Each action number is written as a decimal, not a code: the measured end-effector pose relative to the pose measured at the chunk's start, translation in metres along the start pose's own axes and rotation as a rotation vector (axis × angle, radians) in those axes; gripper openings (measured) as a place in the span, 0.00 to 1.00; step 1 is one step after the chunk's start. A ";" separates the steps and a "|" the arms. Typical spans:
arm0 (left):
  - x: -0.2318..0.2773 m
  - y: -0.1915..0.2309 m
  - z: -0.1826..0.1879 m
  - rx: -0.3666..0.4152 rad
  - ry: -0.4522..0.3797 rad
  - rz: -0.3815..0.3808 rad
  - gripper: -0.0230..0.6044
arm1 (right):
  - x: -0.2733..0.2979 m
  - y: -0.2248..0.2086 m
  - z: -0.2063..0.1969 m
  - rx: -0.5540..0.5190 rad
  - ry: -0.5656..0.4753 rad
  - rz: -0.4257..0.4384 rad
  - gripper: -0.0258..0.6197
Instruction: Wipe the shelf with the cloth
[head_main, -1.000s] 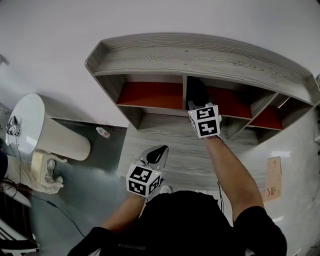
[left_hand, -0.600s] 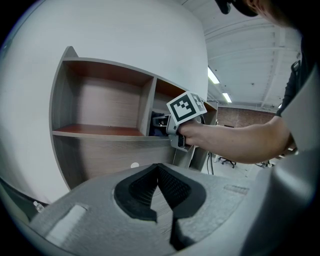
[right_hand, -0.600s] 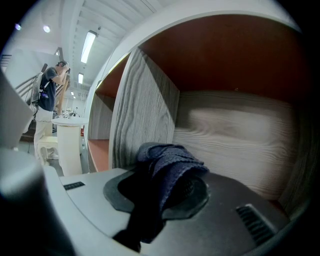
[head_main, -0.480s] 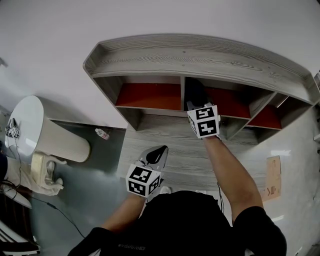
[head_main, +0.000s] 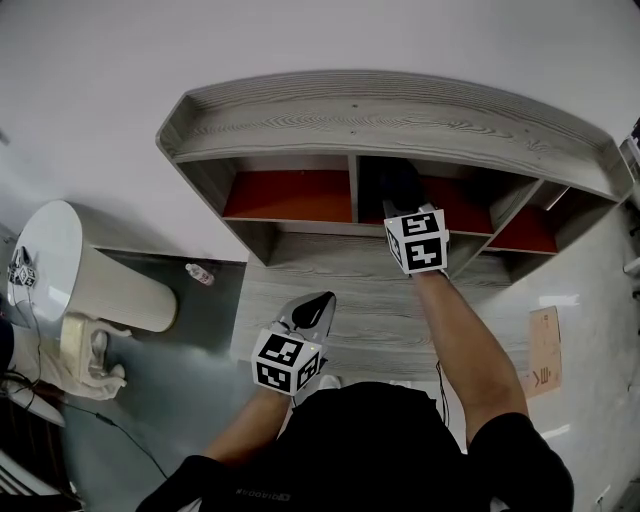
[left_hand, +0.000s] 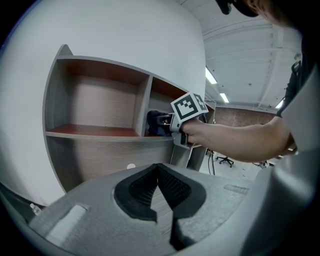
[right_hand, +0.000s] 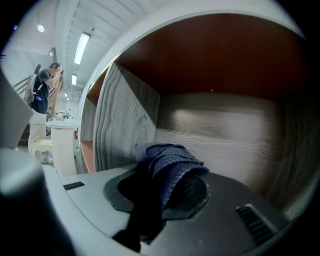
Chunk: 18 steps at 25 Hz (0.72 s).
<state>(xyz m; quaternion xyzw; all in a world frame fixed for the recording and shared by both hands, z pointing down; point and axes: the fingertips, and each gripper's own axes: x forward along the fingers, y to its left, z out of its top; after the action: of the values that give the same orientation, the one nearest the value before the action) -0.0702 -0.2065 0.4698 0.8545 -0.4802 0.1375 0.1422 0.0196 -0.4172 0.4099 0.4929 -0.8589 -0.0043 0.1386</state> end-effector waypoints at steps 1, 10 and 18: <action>0.001 -0.001 0.000 0.002 0.000 -0.003 0.05 | -0.002 -0.006 -0.001 -0.001 0.000 -0.010 0.19; 0.014 -0.019 0.006 0.023 0.000 -0.050 0.05 | -0.023 -0.046 -0.011 0.008 0.011 -0.084 0.19; 0.024 -0.033 0.009 0.040 0.002 -0.085 0.05 | -0.039 -0.070 -0.020 0.015 0.020 -0.131 0.19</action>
<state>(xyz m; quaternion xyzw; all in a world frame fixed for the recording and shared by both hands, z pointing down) -0.0291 -0.2124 0.4674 0.8767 -0.4405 0.1417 0.1314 0.1024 -0.4175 0.4095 0.5492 -0.8234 -0.0021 0.1430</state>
